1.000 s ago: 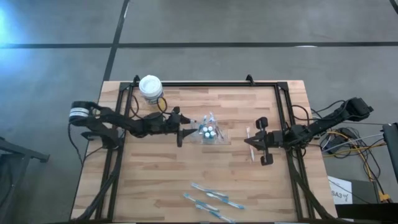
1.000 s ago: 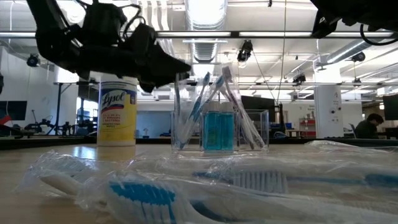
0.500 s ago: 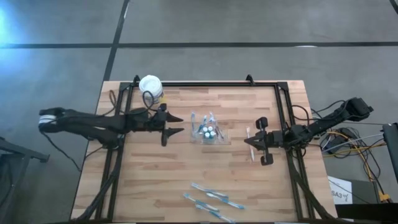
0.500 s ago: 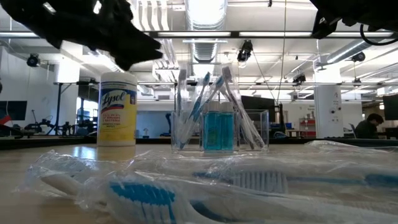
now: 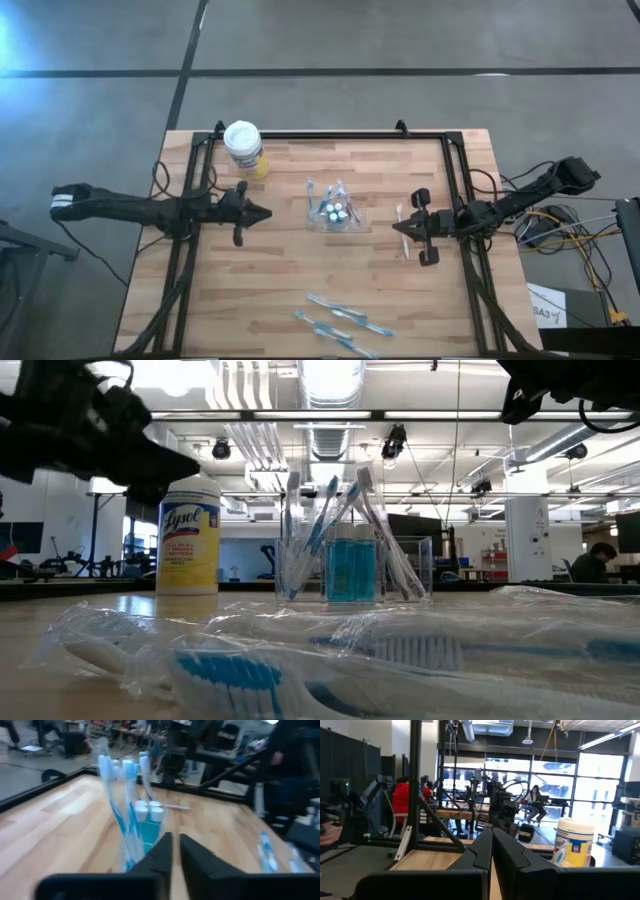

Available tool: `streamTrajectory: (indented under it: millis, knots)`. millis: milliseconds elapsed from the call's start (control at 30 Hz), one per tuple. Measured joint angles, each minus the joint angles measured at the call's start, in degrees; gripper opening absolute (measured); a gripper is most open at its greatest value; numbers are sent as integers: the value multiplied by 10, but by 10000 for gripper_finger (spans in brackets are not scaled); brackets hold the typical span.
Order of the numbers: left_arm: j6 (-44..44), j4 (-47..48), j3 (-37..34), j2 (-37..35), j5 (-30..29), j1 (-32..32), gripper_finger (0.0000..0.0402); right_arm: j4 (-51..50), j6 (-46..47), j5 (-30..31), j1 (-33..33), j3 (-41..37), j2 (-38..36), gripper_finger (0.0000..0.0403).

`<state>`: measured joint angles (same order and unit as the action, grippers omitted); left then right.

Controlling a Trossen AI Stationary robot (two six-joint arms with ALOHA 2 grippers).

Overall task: Pick & Place toothbrushing station
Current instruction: Put the orange toothbrush into the right compartment of the transparent organizer

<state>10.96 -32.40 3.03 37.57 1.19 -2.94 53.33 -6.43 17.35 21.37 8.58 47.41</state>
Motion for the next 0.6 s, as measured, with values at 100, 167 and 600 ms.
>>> streamTrajectory:
  millis: [100, 167, 600]
  knots:
    - [-4, -39, -25, -12, 45, 1, 10, 0, 0, 17, 0, 0, 0, 8]
    - [-15, -30, -24, -19, 68, 4, 12, 0, 0, 32, 0, 0, 0, 8]
    - [-90, -11, -25, -58, 103, 5, 5, -78, 57, 54, 0, 0, 0, 8]
